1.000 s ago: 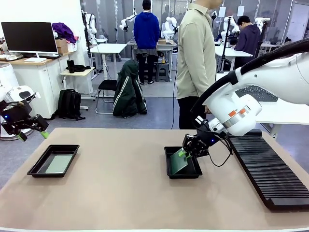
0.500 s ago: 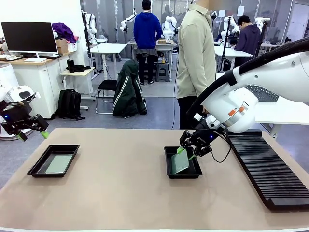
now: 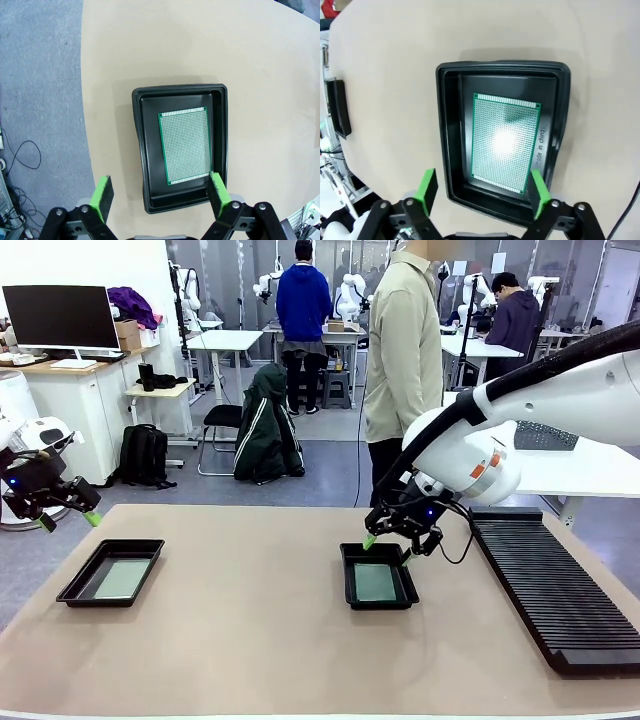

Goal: Inspect and transfer BCBs to ESD trays.
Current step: Pick up the Blank PCB from the PCB Rack and place it in the right ESD tray, then pick up the ESD tray and place it on the left side of the table.

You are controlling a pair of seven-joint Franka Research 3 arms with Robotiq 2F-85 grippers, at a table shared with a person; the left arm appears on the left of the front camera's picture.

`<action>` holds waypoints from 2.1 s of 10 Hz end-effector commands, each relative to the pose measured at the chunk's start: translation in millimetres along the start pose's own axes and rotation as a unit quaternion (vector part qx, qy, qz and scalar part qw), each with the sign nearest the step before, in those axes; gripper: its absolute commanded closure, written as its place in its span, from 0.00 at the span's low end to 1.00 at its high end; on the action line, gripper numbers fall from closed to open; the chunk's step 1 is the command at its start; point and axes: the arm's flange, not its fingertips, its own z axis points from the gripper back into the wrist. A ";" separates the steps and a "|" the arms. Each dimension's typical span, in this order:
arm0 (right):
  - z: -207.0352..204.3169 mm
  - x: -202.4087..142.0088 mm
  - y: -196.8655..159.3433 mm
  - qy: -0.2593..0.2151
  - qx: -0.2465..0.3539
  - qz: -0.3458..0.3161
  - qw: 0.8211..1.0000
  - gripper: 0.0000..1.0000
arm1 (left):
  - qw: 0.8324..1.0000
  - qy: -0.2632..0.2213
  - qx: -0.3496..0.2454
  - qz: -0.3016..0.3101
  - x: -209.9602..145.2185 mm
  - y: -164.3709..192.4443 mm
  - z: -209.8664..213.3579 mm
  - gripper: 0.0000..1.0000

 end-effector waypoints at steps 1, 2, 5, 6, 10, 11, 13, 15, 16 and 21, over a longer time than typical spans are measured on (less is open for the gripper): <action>10.0 1.3 16.3 0.005 -0.032 -0.010 0.999 0.00 | 1.000 -0.004 -0.001 0.004 -1.1 0.1 -0.5 0.00; 14.5 0.6 19.0 0.010 -0.045 -0.014 0.999 0.00 | 1.000 -0.004 -0.001 0.004 -1.1 0.1 -0.5 0.00; 33.3 -3.9 32.9 0.011 -0.093 -0.020 0.995 0.00 | 1.000 -0.004 -0.001 0.004 -1.1 0.1 -0.5 0.00; 37.1 -5.0 36.1 0.016 -0.099 -0.018 0.995 0.00 | 1.000 -0.004 -0.001 0.004 -1.1 0.1 -0.5 0.00; 32.6 -4.0 25.1 0.009 -0.082 -0.013 0.997 0.00 | 1.000 -0.004 -0.001 0.004 -1.1 0.1 -0.5 0.00; 32.6 -4.0 25.1 0.009 -0.082 -0.013 0.997 0.00 | 1.000 -0.004 -0.001 0.004 -1.1 0.1 -0.5 0.00; 32.6 -4.0 25.1 0.009 -0.082 -0.013 0.997 0.00 | 1.000 -0.004 -0.001 0.004 -1.1 0.1 -0.5 0.00; 32.6 -4.0 25.1 0.009 -0.082 -0.013 0.997 0.00 | 1.000 -0.004 -0.001 0.004 -1.1 0.1 -0.5 0.00; 32.6 -4.0 25.1 0.009 -0.082 -0.013 0.997 0.00 | 1.000 -0.004 -0.001 0.004 -1.1 0.1 -0.5 0.00; 32.6 -4.0 25.1 0.009 -0.082 -0.013 0.997 0.00 | 1.000 -0.004 -0.001 0.004 -1.1 0.1 -0.5 0.00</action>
